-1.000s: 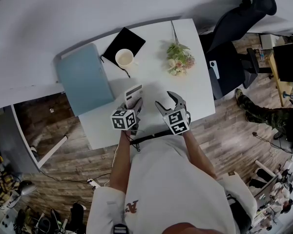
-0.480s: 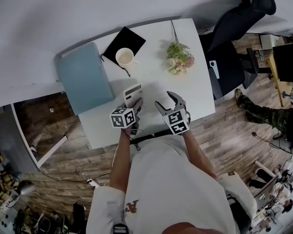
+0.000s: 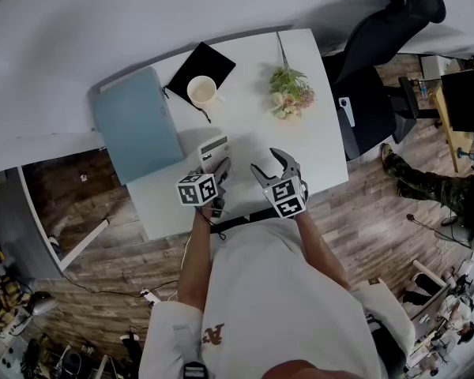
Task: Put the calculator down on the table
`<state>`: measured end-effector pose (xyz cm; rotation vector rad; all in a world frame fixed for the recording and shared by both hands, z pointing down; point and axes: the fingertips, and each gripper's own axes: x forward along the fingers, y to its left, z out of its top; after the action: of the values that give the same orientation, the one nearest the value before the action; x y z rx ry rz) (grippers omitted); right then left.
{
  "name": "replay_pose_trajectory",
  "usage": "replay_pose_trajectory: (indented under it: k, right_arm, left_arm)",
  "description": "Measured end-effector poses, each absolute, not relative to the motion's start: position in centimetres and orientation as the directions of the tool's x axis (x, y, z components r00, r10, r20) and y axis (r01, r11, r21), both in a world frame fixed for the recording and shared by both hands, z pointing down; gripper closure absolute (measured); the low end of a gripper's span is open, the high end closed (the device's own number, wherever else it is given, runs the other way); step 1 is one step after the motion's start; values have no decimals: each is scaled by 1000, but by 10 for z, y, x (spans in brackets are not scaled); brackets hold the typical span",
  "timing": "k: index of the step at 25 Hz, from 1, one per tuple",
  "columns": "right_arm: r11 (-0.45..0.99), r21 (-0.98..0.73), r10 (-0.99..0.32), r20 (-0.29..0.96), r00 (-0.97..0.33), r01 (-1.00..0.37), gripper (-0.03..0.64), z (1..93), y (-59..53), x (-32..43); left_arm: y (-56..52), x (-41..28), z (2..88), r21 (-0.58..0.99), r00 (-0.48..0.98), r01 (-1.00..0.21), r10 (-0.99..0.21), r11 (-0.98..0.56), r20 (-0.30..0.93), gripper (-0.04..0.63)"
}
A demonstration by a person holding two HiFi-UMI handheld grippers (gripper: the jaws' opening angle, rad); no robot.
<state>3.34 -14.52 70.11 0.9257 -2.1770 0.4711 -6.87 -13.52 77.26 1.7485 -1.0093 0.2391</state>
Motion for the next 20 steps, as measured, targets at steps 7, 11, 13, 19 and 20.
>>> replay_pose_trajectory:
  k: [7, 11, 13, 19, 20]
  right_arm:
    - [678, -51, -473, 733, -488, -733, 331, 702, -144, 35]
    - [680, -53, -472, 731, -492, -731, 331, 702, -143, 35]
    - [682, -52, -472, 730, -493, -730, 331, 701, -143, 34]
    - [690, -51, -468, 729, -499, -722, 331, 699, -144, 31]
    - [690, -54, -468, 728, -502, -721, 331, 699, -143, 30]
  left_arm:
    - [-135, -69, 775, 697, 623, -714, -516, -68, 587, 472]
    - [-135, -71, 776, 668, 603, -740, -515, -77, 609, 462]
    - [-135, -75, 777, 636, 580, -767, -516, -84, 631, 430]
    - [-134, -79, 776, 604, 559, -791, -515, -97, 650, 407]
    - [-135, -79, 776, 596, 553, -797, -515, -98, 655, 403]
